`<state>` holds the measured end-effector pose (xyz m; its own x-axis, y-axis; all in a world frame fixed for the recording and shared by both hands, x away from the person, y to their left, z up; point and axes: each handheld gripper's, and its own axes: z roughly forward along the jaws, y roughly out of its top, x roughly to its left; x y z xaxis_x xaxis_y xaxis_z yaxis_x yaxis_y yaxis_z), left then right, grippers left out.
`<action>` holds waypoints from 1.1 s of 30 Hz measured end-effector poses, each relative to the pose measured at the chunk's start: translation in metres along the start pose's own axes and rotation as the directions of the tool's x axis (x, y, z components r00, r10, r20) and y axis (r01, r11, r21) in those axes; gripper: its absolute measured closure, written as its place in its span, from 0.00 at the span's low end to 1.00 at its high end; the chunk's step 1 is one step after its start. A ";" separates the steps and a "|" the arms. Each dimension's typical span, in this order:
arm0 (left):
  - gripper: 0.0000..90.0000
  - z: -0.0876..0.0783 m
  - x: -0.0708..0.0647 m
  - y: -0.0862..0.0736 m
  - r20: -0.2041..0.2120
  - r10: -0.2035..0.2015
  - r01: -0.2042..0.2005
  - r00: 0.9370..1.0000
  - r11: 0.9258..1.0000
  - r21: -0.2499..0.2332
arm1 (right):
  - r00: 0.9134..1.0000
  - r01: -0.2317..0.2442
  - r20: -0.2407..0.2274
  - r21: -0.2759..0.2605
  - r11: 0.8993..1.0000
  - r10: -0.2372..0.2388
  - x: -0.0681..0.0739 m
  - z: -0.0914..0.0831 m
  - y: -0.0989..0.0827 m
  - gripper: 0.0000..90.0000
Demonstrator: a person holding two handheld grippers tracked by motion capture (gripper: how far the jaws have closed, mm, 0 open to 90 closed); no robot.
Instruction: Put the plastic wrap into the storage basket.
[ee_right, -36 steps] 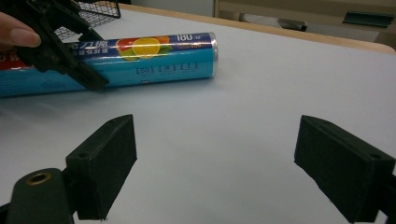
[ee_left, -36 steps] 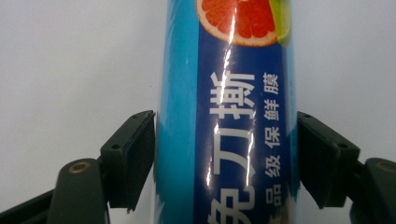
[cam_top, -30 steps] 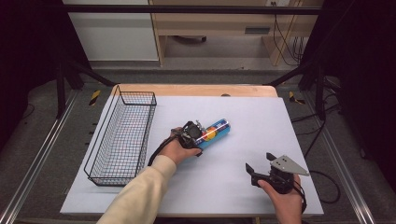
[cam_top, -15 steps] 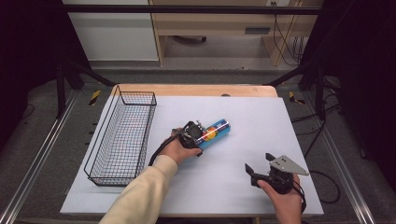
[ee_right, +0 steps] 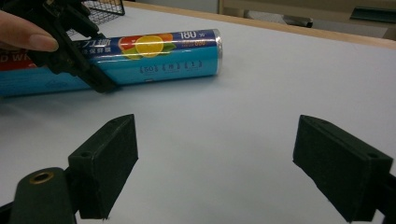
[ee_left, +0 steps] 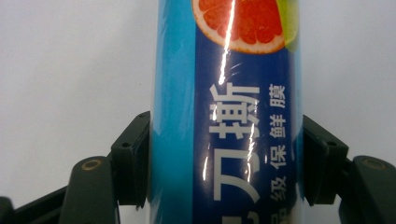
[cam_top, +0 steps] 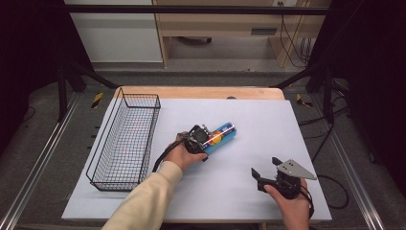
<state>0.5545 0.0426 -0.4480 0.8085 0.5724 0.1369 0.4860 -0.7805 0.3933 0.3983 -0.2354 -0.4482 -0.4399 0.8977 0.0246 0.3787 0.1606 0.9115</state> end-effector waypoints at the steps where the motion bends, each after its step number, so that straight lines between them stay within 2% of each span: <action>1: 0.36 0.000 -0.001 0.000 -0.002 0.000 0.000 1.000 1.000 -0.003 | 1.000 0.000 -0.001 0.000 1.000 0.000 0.000 0.000 0.000 0.16; 7: 0.36 -0.002 -0.003 -0.002 -0.008 0.000 0.000 1.000 1.000 -0.012 | 1.000 0.001 0.000 0.001 1.000 -0.001 0.000 0.000 0.000 0.16; 17: 0.36 -0.019 -0.006 -0.003 -0.003 -0.001 0.001 1.000 0.999 -0.053 | 1.000 0.001 0.003 0.002 1.000 -0.001 0.000 0.001 0.000 0.16; 25: 0.36 -0.048 -0.012 -0.008 -0.009 -0.019 0.018 1.000 0.994 -0.106 | 1.000 0.000 0.003 0.005 1.000 0.000 0.000 0.002 0.000 0.16; 29: 0.36 -0.060 -0.015 -0.011 -0.009 -0.018 0.017 1.000 0.993 -0.119 | 1.000 -0.007 0.002 0.009 1.000 0.007 -0.001 0.004 -0.001 0.16; 32: 0.36 -0.078 -0.019 -0.015 -0.012 -0.014 0.012 1.000 0.990 -0.139 | 1.000 -0.012 0.000 0.016 1.000 0.012 -0.002 0.005 -0.001 0.15; 33: 0.36 -0.078 -0.019 -0.015 -0.012 -0.014 0.012 1.000 0.990 -0.139 | 1.000 -0.012 0.000 0.016 1.000 0.012 -0.002 0.005 -0.001 0.15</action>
<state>0.5060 0.0630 -0.3859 0.7977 0.5861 0.1421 0.4449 -0.7310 0.5174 0.4029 -0.2357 -0.4514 -0.4352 0.8996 0.0357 0.3970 0.1562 0.9044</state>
